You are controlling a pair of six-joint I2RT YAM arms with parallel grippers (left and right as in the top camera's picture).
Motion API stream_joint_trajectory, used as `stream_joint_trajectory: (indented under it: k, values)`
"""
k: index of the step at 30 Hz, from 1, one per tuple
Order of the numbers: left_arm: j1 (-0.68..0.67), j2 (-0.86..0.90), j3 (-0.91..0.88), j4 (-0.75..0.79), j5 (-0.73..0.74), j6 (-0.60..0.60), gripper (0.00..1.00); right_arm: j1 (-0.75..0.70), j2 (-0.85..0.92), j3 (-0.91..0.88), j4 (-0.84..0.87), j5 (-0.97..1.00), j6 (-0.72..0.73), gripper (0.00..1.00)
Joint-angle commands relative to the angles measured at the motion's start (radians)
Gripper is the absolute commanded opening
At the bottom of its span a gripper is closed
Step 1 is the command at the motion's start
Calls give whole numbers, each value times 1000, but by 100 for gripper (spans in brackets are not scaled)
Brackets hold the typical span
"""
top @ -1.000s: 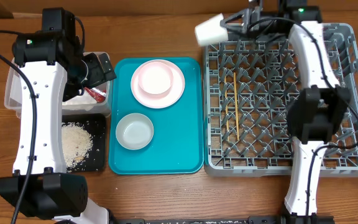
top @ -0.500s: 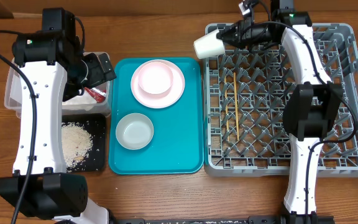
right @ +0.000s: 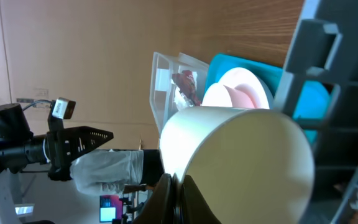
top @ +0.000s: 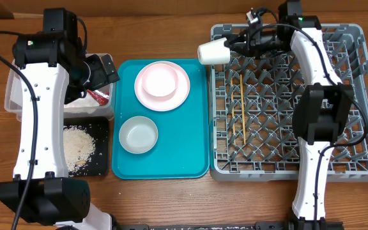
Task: Sort waste into correct bins and load items into the dishwasher
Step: 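Set the cup upside down in the rack and open the right gripper, then reach the right gripper back to the pink bowl on the plate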
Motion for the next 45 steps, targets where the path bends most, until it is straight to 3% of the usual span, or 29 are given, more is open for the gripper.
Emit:
stream_joint_trajectory:
  k: [1,7,12,22,32,39,45]
  values:
    - [0,-6,-2,2,-3,8,100,-5,17,-29,-38,227,-75,4]
    - [0,-6,-1,2,-3,8,100,-31,17,-29,-69,291,-95,5]
    - [0,-6,-1,2,-3,8,100,-48,17,-29,-78,390,-95,16]
    - [0,-6,-2,2,-3,8,100,-64,10,-25,-105,452,-99,21]
    - [0,-6,-1,2,-3,8,100,-81,-186,-25,-122,488,-74,25]
    - [0,-6,-1,1,-3,8,100,45,-372,-25,-134,720,-33,25]
    - [0,-6,-1,2,-3,8,100,291,-423,-26,-105,972,-10,26]
